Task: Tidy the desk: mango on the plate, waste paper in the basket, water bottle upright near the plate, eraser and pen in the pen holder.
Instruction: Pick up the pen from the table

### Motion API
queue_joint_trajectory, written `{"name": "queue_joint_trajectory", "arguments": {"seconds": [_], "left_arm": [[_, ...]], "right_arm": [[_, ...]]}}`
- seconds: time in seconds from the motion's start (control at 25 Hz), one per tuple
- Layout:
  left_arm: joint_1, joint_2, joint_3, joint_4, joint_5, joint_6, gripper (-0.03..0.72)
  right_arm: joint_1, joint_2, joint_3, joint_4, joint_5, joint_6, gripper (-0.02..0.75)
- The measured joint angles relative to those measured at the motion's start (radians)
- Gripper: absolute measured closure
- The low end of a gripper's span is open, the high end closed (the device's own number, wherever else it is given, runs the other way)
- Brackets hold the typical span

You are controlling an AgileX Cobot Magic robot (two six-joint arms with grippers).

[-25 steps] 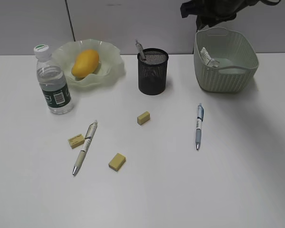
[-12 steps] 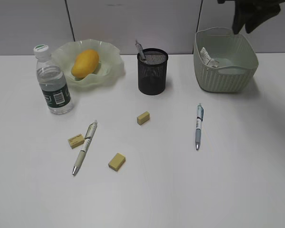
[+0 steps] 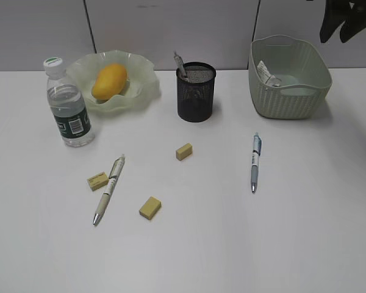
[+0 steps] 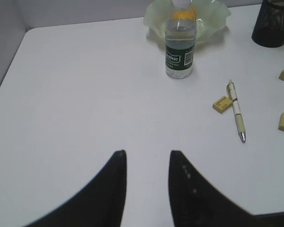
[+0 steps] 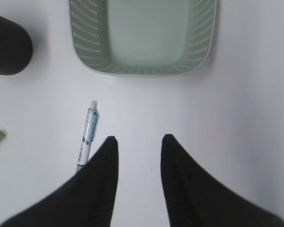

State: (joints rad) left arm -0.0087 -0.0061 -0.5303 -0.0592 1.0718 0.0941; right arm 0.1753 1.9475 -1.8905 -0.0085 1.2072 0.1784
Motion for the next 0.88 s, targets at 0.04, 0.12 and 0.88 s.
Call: {"name": "queue_joint_trajectory", "arguments": {"seconds": [0.04,0.12,0.88], "left_arm": [[0.000,0.000,0.000,0.000,0.000,0.000,0.452],[0.000,0.000,0.000,0.000,0.000,0.000,0.452],[0.000,0.000,0.000,0.000,0.000,0.000,0.452]], "right_arm": [[0.000,-0.007,0.008,0.008,0.000,-0.001,0.431],[0.001,-0.027,0.036,0.008,0.000,-0.003,0.339],[0.002,-0.473,0.489,0.020,0.002,-0.116,0.208]]}}
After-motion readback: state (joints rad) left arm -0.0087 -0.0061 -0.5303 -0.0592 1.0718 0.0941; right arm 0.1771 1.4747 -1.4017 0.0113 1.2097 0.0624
